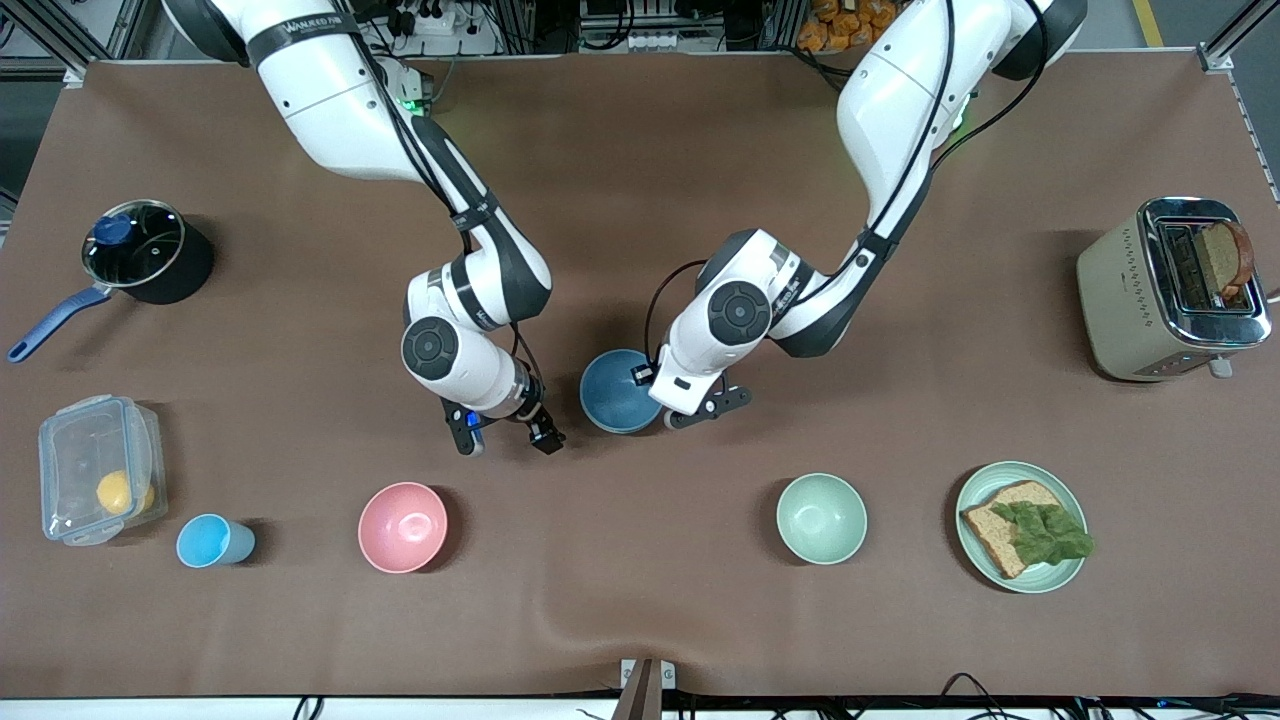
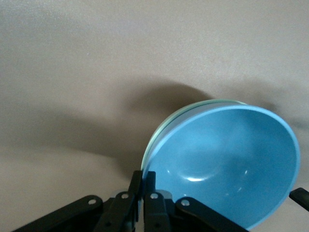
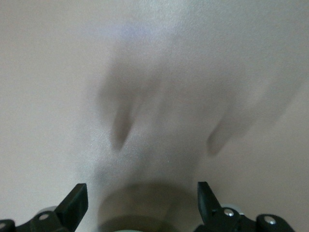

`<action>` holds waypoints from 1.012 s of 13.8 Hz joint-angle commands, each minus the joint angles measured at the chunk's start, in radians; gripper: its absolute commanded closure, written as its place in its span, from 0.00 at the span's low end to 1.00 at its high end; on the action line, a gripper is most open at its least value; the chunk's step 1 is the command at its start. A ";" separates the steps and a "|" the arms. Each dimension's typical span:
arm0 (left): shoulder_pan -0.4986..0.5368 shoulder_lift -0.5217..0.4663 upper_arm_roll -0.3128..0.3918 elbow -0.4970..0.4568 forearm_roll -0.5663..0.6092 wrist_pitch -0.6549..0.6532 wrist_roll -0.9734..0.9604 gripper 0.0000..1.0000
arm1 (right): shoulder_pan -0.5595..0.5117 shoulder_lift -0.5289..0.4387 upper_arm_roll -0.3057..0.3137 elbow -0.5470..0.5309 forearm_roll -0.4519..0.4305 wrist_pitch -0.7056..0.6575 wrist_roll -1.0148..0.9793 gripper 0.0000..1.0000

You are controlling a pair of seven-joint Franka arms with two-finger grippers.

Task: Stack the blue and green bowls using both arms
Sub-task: 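Lower the blue bowl into the green bowl with the left gripper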

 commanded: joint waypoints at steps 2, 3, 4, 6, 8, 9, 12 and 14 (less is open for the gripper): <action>-0.019 0.012 0.006 0.025 0.025 0.007 -0.015 1.00 | 0.002 0.016 0.002 0.022 0.012 0.005 0.021 0.00; -0.023 0.008 0.006 0.025 0.025 0.007 -0.018 1.00 | 0.004 0.016 0.002 0.022 0.013 0.005 0.035 0.00; -0.025 0.005 0.006 0.025 0.024 0.007 -0.026 1.00 | 0.008 0.019 0.002 0.023 0.013 0.005 0.052 0.00; -0.025 0.001 0.006 0.025 0.025 0.007 -0.033 1.00 | 0.024 0.027 0.002 0.023 0.013 0.015 0.070 0.00; -0.023 -0.001 0.004 0.025 0.025 0.007 -0.035 0.99 | 0.025 0.030 0.003 0.023 0.013 0.019 0.073 0.00; -0.023 -0.001 0.006 0.025 0.025 0.007 -0.035 0.93 | 0.025 0.031 0.002 0.023 0.012 0.019 0.075 0.00; -0.023 0.001 0.004 0.025 0.025 0.007 -0.035 0.00 | 0.030 0.030 0.002 0.025 0.009 0.018 0.072 0.00; -0.023 -0.007 0.006 0.025 0.027 0.005 -0.035 0.00 | 0.031 0.025 0.002 0.027 -0.003 0.018 0.070 0.00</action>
